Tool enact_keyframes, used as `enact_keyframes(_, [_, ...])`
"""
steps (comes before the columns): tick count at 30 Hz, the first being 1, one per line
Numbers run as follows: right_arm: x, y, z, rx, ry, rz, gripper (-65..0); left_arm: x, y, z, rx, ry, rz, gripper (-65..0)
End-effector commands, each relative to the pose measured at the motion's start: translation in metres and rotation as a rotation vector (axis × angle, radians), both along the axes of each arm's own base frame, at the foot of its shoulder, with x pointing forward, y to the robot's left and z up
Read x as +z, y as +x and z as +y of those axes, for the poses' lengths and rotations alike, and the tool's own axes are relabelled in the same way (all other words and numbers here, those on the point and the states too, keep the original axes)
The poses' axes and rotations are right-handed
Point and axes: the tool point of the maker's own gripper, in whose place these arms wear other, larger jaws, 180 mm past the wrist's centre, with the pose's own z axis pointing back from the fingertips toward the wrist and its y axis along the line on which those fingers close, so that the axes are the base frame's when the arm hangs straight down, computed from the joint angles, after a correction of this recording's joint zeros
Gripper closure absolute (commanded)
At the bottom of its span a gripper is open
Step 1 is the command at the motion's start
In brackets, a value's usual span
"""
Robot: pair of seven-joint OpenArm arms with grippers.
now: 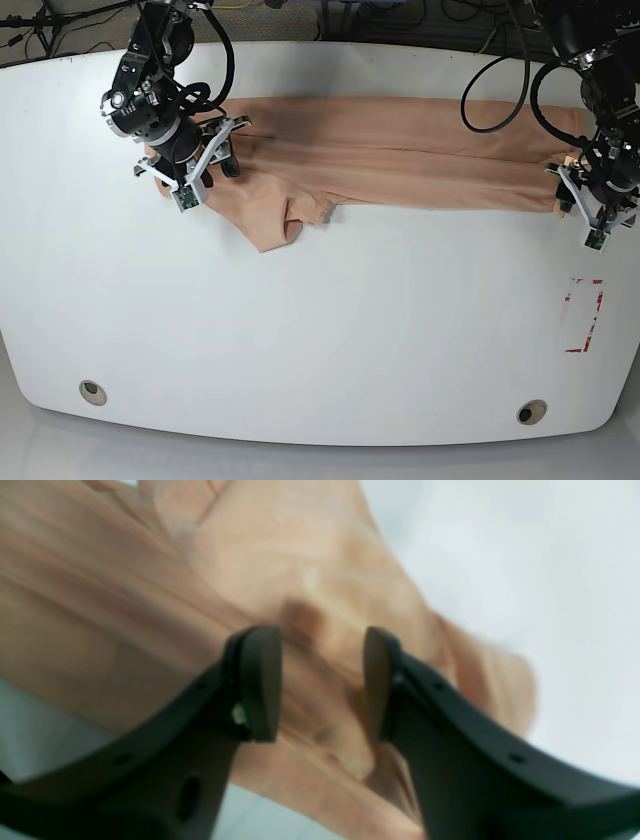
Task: Fold the T-shirt properly
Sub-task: 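Lift and fold the hem with both grippers toward the collar edge, then lay the folded shirt down with both grippers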
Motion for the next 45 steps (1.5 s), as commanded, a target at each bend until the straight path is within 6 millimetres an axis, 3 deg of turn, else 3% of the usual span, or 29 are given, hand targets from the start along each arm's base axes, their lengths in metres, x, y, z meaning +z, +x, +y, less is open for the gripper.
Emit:
enact_keyframes(1, [-0.014,-0.001,-0.001,-0.005,0.024,0.033,-17.1,-0.006,0.002,-0.007,-0.002,-0.04,-0.006,-35.8])
enact_keyframes(3, [-0.023,-0.004,-0.003,-0.007,0.028,0.058,-14.0,-0.02,-0.002,-0.008,0.008,-0.064,0.027,-34.4])
enact_keyframes(6, [-0.034,-0.006,-0.013,-0.007,0.02,0.077,-10.3,-0.043,-0.015,-0.005,0.032,-0.1,0.093,-27.4])
enact_keyframes(12, [-0.06,-0.013,-0.04,-0.014,-0.003,0.14,-10.1,-0.07,-0.026,-0.006,0.048,-0.151,0.143,-14.6])
enact_keyframes(15, [-0.064,-0.005,-0.052,-0.021,-0.007,0.135,-10.1,-0.081,-0.034,-0.006,0.055,-0.169,0.17,-13.6])
enact_keyframes(23, [-0.073,0.016,-0.09,-0.05,-0.038,0.153,-10.3,-0.086,-0.036,-0.011,0.051,-0.18,0.183,-13.8])
enact_keyframes(28, [-0.073,0.032,-0.11,-0.076,-0.036,0.131,-10.3,-0.092,-0.023,-0.046,0.007,-0.237,0.173,-13.9])
enact_keyframes(34, [-0.059,0.048,-0.122,-0.077,-0.062,0.094,-10.3,-0.091,-0.01,-0.07,-0.028,-0.26,0.182,-13.9])
enact_keyframes(37, [-0.04,0.059,-0.122,-0.061,-0.095,0.054,-12.0,-0.089,-0.005,-0.078,-0.032,-0.269,0.189,-13.9])
enact_keyframes(39, [-0.029,0.064,-0.12,-0.05,-0.117,0.035,-15.9,-0.084,-0.001,-0.079,-0.032,-0.264,0.181,-13.9])
enact_keyframes(43, [0.004,0.078,-0.113,-0.029,-0.163,-0.031,-31.4,-0.066,0.008,-0.077,-0.043,-0.234,0.13,-13.9])
enact_keyframes(45, [0.015,0.088,-0.1,-0.024,-0.147,-0.066,-38.8,-0.058,0.011,-0.077,-0.048,-0.222,0.108,-13.9])
